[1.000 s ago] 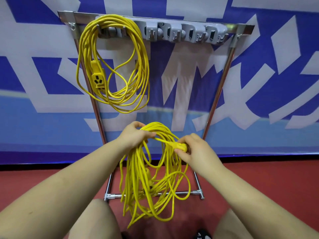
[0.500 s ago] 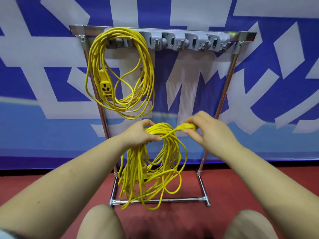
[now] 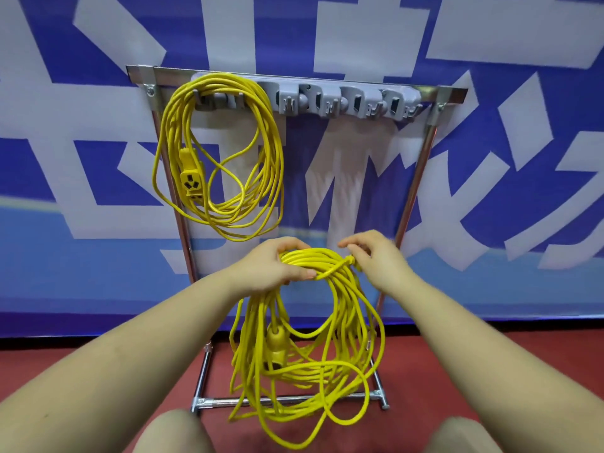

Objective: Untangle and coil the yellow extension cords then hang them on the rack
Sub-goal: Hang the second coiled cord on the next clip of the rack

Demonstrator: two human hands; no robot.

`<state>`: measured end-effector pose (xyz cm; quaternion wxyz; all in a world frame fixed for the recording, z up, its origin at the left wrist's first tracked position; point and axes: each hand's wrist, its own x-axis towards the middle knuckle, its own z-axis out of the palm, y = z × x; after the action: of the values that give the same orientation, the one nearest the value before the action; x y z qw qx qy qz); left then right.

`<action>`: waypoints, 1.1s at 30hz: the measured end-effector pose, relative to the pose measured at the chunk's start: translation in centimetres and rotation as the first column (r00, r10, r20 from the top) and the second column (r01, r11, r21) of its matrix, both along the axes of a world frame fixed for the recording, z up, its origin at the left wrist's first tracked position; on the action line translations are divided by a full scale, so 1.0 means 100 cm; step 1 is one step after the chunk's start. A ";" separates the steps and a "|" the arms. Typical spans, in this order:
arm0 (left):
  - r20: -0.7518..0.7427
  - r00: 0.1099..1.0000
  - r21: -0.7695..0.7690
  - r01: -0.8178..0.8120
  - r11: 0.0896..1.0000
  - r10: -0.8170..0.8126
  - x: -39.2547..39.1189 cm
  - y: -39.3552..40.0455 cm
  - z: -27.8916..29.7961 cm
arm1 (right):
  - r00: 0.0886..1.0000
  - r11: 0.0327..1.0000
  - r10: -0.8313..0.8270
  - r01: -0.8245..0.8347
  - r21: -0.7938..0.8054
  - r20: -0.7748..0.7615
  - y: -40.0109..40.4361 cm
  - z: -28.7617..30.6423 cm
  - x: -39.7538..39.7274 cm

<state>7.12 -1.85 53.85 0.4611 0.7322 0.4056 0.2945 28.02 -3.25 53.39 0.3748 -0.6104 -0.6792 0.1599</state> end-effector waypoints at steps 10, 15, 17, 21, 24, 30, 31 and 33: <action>0.182 0.979 -0.033 -0.089 0.995 0.094 0.015 0.003 0.010 | 0.950 0.942 -0.297 0.309 0.135 -0.098 -0.027 -0.013 -0.015; 0.234 0.969 -0.077 -0.058 0.995 0.074 0.011 0.004 0.016 | 0.988 0.999 0.027 -0.031 0.018 0.152 -0.033 -0.012 -0.012; 0.232 0.971 -0.077 -0.035 0.996 0.052 0.011 0.003 0.019 | 0.969 1.000 0.007 -0.002 -0.021 0.247 -0.030 -0.009 -0.012; 0.221 0.975 -0.082 0.016 0.996 0.003 0.014 -0.002 0.023 | 0.963 0.998 -0.044 0.055 -0.036 0.264 -0.021 0.000 -0.018; 0.209 0.977 -0.080 0.050 0.996 -0.032 0.013 -0.004 0.028 | 0.977 0.998 -0.052 0.058 -0.025 0.207 -0.018 0.007 -0.020; -0.032 0.994 0.006 0.106 0.994 -0.106 0.004 -0.005 0.049 | 0.995 0.997 0.017 -0.009 -0.082 0.100 -0.023 0.023 -0.012; -0.094 0.990 0.047 0.109 0.993 -0.104 0.003 -0.005 0.054 | 0.997 0.998 0.007 -0.002 -0.061 0.072 -0.023 0.024 -0.012; -0.209 0.977 0.146 0.079 0.986 -0.048 0.005 -0.004 0.062 | 1.000 0.999 -0.026 0.027 -0.038 0.007 -0.022 0.029 -0.015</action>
<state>7.61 -2.24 60.09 0.3685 0.8045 0.4033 0.2331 26.56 -5.49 56.29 0.3630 -0.6270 -0.6690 0.1661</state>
